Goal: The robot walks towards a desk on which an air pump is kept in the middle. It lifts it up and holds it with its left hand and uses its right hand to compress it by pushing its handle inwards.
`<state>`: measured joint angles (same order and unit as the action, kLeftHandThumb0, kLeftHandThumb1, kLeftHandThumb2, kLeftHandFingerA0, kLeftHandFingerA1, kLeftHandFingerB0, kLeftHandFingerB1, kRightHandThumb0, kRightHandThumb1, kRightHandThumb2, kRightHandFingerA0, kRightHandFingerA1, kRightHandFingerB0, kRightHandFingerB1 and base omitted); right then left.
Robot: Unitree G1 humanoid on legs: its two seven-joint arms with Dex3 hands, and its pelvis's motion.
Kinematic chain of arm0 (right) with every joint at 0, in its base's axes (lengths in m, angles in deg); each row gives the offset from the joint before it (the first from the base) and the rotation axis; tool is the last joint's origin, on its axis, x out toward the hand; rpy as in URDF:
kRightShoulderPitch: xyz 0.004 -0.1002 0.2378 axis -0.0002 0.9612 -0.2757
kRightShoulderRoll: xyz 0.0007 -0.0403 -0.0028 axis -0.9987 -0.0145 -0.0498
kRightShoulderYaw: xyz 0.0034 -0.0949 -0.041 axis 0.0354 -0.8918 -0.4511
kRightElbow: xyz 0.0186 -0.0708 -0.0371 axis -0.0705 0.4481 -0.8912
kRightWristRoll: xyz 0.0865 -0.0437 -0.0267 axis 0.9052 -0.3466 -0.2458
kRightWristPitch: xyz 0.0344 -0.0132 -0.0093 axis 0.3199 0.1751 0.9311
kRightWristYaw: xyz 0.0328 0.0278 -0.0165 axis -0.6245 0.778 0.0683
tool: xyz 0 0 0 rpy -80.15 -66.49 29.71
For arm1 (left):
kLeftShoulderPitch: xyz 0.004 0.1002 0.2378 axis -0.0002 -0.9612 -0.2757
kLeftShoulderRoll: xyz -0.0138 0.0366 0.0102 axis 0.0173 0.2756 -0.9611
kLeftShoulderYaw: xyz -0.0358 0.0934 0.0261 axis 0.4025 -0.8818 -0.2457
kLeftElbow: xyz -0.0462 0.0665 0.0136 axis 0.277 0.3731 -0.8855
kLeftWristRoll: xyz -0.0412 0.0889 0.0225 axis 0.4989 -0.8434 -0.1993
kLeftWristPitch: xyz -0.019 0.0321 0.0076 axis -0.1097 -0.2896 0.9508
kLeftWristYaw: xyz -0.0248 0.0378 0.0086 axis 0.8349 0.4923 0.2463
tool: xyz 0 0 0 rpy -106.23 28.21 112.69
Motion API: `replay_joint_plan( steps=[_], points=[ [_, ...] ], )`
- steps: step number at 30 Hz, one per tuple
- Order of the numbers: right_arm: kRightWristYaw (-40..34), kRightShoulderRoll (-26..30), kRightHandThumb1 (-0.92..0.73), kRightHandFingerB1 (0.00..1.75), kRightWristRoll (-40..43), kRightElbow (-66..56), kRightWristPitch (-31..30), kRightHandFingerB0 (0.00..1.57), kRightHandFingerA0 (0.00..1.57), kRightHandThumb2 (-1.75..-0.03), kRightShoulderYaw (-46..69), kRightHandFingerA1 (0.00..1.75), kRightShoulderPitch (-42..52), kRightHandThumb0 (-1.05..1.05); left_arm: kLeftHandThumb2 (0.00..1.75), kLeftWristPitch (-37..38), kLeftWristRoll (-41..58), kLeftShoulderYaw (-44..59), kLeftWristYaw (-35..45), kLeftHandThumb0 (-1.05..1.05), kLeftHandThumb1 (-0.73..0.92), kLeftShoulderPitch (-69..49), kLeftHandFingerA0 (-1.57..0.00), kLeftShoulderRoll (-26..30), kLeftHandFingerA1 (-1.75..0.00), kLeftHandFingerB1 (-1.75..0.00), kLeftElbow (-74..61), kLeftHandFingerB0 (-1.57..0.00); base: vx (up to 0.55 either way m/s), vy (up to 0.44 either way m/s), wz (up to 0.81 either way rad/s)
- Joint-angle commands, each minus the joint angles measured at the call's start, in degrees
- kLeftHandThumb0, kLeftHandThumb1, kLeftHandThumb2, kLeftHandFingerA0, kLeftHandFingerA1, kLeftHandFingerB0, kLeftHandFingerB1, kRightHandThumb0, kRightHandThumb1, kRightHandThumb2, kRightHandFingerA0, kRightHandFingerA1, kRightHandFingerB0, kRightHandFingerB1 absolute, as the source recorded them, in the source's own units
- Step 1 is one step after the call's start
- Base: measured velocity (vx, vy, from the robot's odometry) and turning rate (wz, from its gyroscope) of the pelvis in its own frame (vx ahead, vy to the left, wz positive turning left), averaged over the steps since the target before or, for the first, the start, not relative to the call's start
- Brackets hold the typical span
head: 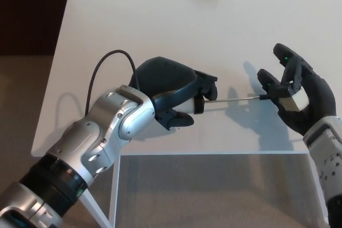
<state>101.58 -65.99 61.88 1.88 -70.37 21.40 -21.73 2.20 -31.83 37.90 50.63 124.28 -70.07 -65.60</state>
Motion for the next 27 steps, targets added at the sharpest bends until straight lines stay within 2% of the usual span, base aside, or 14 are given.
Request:
replay_joint_plan(
  steps=[1, 5, 10, 11, 13, 14, 17, 18, 19, 22, 23, 25, 26, 27],
  points=[
    [-0.3, -2.3, -0.90, 0.24, 5.1, -2.8, -3.4, 0.12, 0.12, -0.69, 2.2, 0.26, 0.2, -0.82, 0.72, -0.4, -0.4, 0.4, -1.1, -0.23, 0.86, 1.9, -0.76, -2.5, -1.53, -0.85, 1.4, -0.66, 0.00, 0.000, 0.00],
    [-0.3, -2.1, -0.76, 0.26, 4.8, -3.6, -3.7, 0.10, 0.11, -0.81, 2.2, 0.30, 0.2, -0.87, 0.71, -0.3, -0.3, 0.9, -1.1, -0.24, 0.87, 2.3, -0.75, -3.0, -1.59, -0.95, 1.7, -0.64, 0.00, 0.000, 0.00],
    [-1.2, -3.2, -0.70, 0.33, 7.0, -5.5, -3.7, 0.07, 0.03, -1.09, 3.9, 0.40, 0.2, -0.79, 0.68, -4.5, -1.2, 1.9, -1.9, -0.24, 0.84, 4.9, -0.75, -6.3, -1.59, -0.67, 3.1, -0.68, 0.00, 0.000, 0.00],
    [-1.9, -3.8, -0.44, 0.46, 7.5, -5.7, -3.7, 0.00, 0.01, -1.05, 4.5, 0.47, 0.2, -0.37, 0.65, -5.9, -1.1, 2.4, -1.9, -0.32, 0.87, 5.6, -0.74, -7.5, -1.32, -0.61, 3.6, -0.64, 0.00, 0.000, 0.00],
    [-2.4, -4.2, -0.44, 0.46, 7.8, -5.9, -3.7, 0.00, 0.01, -1.05, 4.8, 0.47, 0.1, -0.37, 0.65, -6.8, -1.1, 2.7, -1.8, -0.32, 0.87, 6.1, -0.74, -8.3, -1.32, -0.61, 3.9, -0.64, 0.00, 0.000, 0.00],
    [-2.5, -4.6, -0.91, 0.27, 8.4, -5.9, -4.0, 0.17, 0.25, -0.68, 5.2, 0.32, -0.1, -0.86, 0.67, -7.4, -1.3, 2.8, -2.1, -0.32, 0.79, 7.4, -0.71, -9.3, -1.52, -0.77, 4.9, -0.62, 0.00, 0.000, 0.00],
    [-1.5, -4.8, -0.92, 0.28, 9.3, -5.7, -5.1, 0.18, 0.29, -0.71, 5.4, 0.35, -0.4, -0.86, 0.68, -8.2, -2.7, 2.3, -2.7, -0.34, 0.81, 10.5, -0.78, -11.2, -1.47, -0.57, 7.0, -0.65, 0.00, 0.000, 0.00],
    [0.1, -4.1, -0.60, 0.47, 7.4, -4.3, -4.1, 0.00, 0.01, -1.18, 3.8, 0.47, -0.6, -0.32, 0.62, -8.7, -3.8, 1.6, -3.0, -0.26, 0.76, 11.7, -0.80, -12.1, -1.62, -0.96, 7.3, -0.68, 0.00, 0.000, 0.00],
    [1.0, -3.5, -0.60, 0.47, 5.8, -3.3, -3.1, 0.00, 0.01, -1.18, 2.6, 0.47, -0.8, -0.32, 0.62, -8.8, -4.3, 1.1, -3.1, -0.26, 0.76, 12.2, -0.80, -12.5, -1.62, -0.96, 7.3, -0.68, 0.00, 0.000, 0.00],
    [-2.6, 3.3, -0.64, 0.47, -15.5, -1.4, 9.5, 0.00, 0.00, -1.17, -11.6, 0.46, 1.0, -0.31, 0.65, -8.8, -5.1, -0.1, -3.2, -0.24, 0.78, 13.2, -0.74, -13.5, -1.63, -1.16, 8.2, -0.61, 0.00, 0.000, 0.00],
    [-9.1, 8.9, -0.65, 0.29, -29.4, -0.4, 11.9, 0.23, 0.17, -0.60, -21.3, 0.27, 0.2, -0.60, 0.64, -8.9, -5.1, -0.4, -3.5, -0.22, 0.80, 13.3, -0.79, -14.2, -1.69, -1.36, 8.3, -0.62, 0.00, 0.000, 0.00],
    [-16.7, 15.1, -0.65, 0.29, -44.1, 0.7, 13.5, 0.23, 0.17, -0.60, -31.7, 0.27, -1.0, -0.60, 0.64, -9.1, -5.0, -0.6, -3.9, -0.22, 0.80, 13.3, -0.79, -14.9, -1.69, -1.36, 8.5, -0.62, 0.00, 0.000, 0.00],
    [-12.9, 12.2, -0.77, 0.48, -37.4, 1.9, 15.9, 0.00, 0.00, -1.24, -27.3, 0.46, -0.5, -0.23, 0.64, -8.6, -5.3, -1.0, -4.8, -0.24, 0.77, 13.9, -0.82, -15.6, -1.63, -1.07, 9.2, -0.71, 0.00, 0.000, 0.00],
    [-9.0, 9.2, -0.77, 0.48, -30.0, 2.7, 17.5, 0.00, 0.00, -1.24, -22.5, 0.46, 0.0, -0.23, 0.64, -8.3, -5.5, -1.2, -5.5, -0.24, 0.77, 14.3, -0.82, -16.0, -1.63, -1.07, 9.8, -0.71, 0.00, 0.000, 0.00]
  ],
)
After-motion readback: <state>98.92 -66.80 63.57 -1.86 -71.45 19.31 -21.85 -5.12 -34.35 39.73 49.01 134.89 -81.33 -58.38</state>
